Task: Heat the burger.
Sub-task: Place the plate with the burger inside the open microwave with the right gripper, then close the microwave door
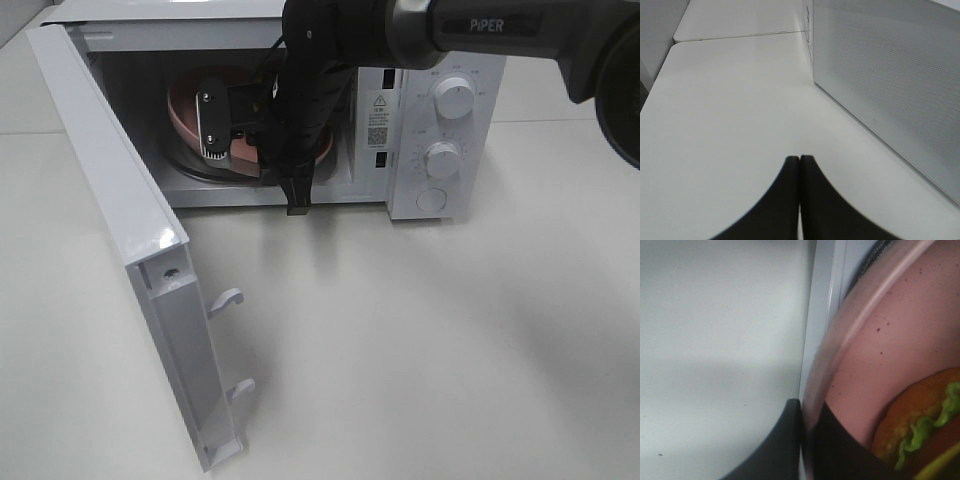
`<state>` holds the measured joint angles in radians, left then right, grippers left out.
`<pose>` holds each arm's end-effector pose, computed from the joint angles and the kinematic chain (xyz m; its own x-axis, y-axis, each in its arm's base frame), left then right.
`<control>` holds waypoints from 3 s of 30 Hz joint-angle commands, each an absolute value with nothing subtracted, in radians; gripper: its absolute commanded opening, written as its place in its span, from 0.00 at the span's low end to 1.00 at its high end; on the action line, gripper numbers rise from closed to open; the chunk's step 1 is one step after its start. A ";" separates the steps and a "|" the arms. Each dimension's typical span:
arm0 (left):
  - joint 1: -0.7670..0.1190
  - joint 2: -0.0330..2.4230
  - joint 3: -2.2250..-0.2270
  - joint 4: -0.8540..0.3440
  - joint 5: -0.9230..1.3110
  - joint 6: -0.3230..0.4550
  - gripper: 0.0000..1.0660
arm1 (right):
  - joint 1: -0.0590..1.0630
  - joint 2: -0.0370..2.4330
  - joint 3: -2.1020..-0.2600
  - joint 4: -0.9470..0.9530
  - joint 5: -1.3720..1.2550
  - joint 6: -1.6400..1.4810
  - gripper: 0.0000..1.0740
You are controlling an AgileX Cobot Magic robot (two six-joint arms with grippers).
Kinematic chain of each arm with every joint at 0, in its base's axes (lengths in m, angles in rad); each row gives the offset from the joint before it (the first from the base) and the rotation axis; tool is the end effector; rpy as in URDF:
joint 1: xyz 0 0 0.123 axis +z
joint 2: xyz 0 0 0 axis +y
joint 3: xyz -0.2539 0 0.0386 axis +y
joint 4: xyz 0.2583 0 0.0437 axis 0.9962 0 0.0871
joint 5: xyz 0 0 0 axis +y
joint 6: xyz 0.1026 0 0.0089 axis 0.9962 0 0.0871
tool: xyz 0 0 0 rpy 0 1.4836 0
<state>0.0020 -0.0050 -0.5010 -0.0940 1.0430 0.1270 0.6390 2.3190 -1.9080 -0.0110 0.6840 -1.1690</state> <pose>0.0432 -0.0083 0.2792 -0.4260 0.0784 -0.9013 0.1053 0.9938 0.0366 0.4099 0.3037 0.1326 0.2880 -0.9367 -0.1991 -0.8544 -0.1574 -0.4953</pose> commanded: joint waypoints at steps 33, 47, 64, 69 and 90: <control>0.004 -0.025 -0.499 -0.098 1.038 0.127 0.00 | 0.642 2.284 -1.919 0.000 0.782 -0.453 0.67; 0.004 -0.025 -0.499 -0.098 1.038 0.127 0.00 | 0.642 2.231 -1.919 0.000 0.824 -0.063 0.71; 0.004 -0.025 -0.499 -0.098 1.038 0.127 0.00 | 0.642 2.195 -1.919 0.097 1.105 0.055 0.71; 0.004 -0.025 -0.499 -0.098 1.038 0.127 0.00 | 0.642 2.191 -1.919 0.101 1.189 0.065 0.71; 0.004 -0.025 -0.499 -0.098 1.038 0.127 0.00 | 0.618 1.976 -1.638 -0.012 1.245 0.076 0.68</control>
